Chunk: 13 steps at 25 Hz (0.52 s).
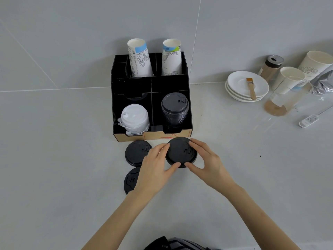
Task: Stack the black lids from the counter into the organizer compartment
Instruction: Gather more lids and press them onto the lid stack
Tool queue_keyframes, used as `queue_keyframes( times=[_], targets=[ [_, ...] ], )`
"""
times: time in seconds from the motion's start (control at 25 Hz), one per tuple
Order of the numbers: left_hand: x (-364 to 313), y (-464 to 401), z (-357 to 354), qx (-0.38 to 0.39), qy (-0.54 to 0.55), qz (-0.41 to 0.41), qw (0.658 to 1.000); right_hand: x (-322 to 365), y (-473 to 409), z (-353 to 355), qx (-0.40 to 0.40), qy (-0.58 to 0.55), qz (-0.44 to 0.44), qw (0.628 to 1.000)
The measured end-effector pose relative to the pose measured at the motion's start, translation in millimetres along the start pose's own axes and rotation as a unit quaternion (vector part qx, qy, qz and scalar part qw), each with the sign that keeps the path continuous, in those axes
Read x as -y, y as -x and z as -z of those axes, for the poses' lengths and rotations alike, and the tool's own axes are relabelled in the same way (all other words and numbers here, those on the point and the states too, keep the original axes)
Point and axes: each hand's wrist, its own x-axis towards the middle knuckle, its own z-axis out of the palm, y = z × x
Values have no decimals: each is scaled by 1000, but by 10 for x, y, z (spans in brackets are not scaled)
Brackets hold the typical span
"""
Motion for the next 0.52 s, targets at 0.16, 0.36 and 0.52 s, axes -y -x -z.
queue_keyframes(
  times=[0.16, 0.36, 0.52],
  targets=[
    [-29, -154, 168, -45, 14, -12, 999, 125, -211, 97, -15, 4, 31, 999],
    [-60, -461, 344, -82, 4, -26, 996, 259, -555, 254, -28, 32, 54, 998],
    [-94, -739, 427, -98, 9, -18, 995, 300, -852, 366, -41, 56, 61, 996]
  ],
)
